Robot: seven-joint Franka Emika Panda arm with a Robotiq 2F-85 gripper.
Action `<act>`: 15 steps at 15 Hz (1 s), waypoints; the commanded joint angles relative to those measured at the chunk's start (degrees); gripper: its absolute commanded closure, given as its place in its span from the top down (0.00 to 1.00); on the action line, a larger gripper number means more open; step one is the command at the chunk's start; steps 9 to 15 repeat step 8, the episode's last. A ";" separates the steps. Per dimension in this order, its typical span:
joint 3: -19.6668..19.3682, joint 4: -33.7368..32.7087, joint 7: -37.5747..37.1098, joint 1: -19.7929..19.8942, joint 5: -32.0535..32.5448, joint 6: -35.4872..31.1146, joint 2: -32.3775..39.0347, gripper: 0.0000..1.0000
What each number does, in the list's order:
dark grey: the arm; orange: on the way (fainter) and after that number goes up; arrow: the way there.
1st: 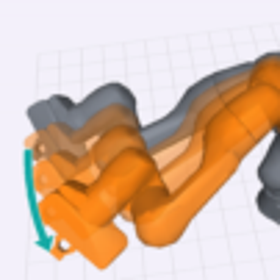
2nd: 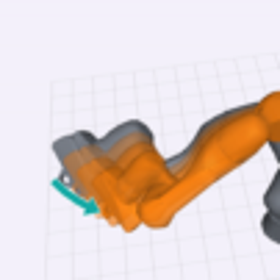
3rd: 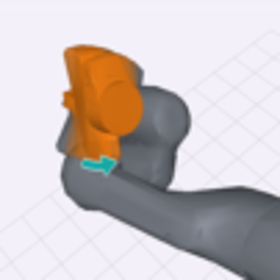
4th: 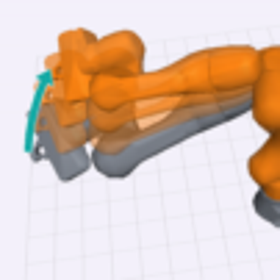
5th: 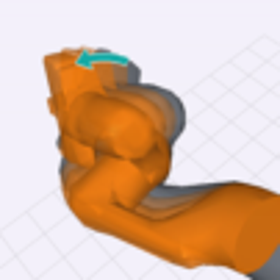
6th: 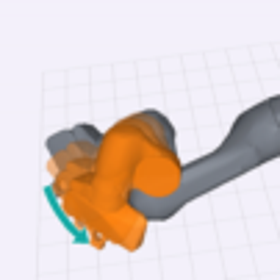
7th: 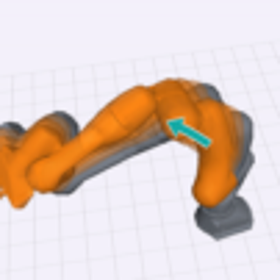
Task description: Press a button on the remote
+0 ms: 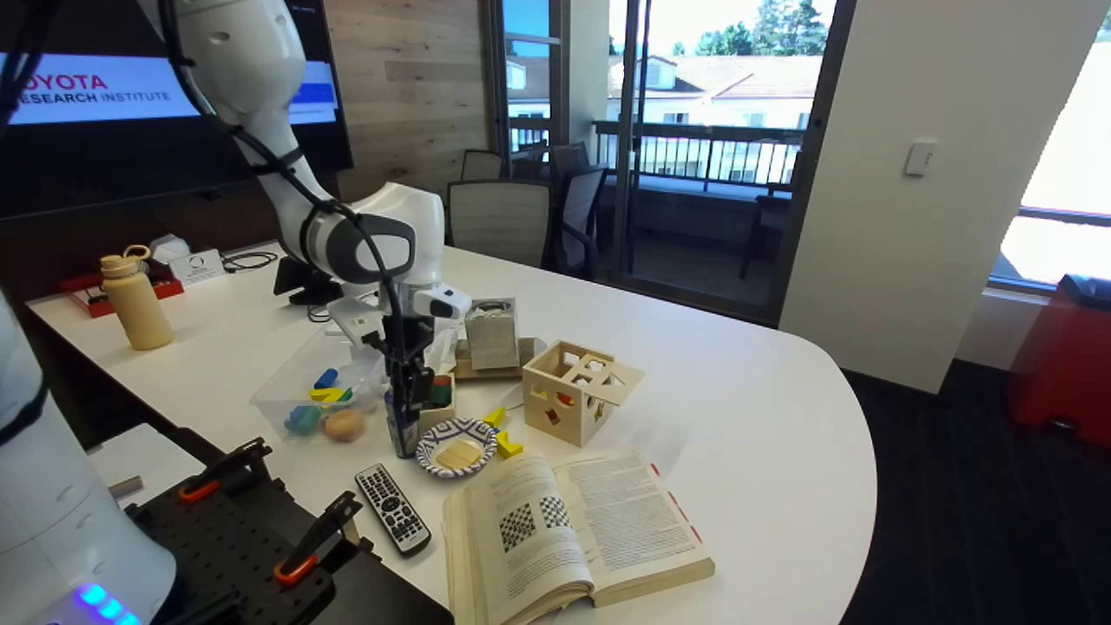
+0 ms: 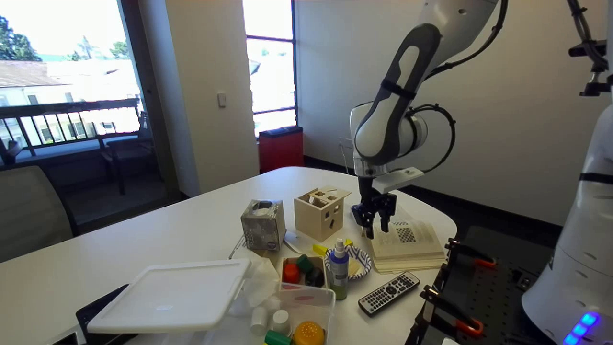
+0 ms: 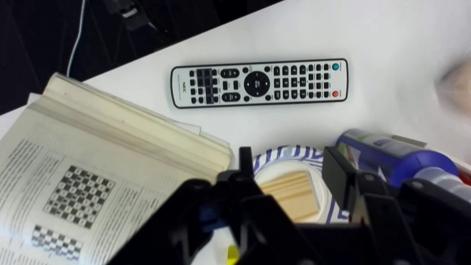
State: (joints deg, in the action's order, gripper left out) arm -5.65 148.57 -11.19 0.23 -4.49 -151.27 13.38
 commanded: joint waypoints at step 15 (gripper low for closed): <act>1.42 1.53 -5.41 0.40 8.65 5.56 -14.95 1.00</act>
